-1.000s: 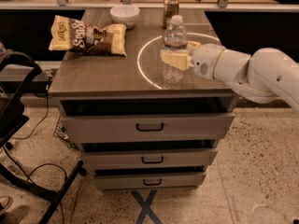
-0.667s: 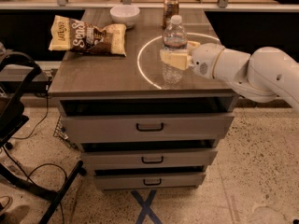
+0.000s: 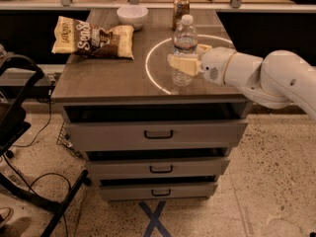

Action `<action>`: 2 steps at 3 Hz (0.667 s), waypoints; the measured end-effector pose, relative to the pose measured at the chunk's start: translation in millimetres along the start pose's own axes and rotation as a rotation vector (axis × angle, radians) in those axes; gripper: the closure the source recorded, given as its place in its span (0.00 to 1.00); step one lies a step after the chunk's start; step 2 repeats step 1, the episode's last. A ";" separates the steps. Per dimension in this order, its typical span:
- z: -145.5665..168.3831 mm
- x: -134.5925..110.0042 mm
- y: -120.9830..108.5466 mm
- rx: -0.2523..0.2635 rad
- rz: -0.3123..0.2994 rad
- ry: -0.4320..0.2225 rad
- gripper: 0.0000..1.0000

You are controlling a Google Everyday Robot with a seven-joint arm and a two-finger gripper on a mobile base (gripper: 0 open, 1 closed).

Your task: Place water bottle upright

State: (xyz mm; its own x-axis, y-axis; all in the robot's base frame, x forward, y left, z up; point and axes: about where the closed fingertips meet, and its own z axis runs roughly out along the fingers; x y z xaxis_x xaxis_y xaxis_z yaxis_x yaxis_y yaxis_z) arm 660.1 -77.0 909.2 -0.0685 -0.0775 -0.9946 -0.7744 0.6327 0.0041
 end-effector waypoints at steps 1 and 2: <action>1.9 -0.5 1.8 -0.004 -0.001 0.000 0.00; 1.9 -0.5 1.8 -0.004 -0.001 0.000 0.00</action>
Offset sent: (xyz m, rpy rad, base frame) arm 0.0000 0.0000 0.0000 0.0000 0.0000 0.0000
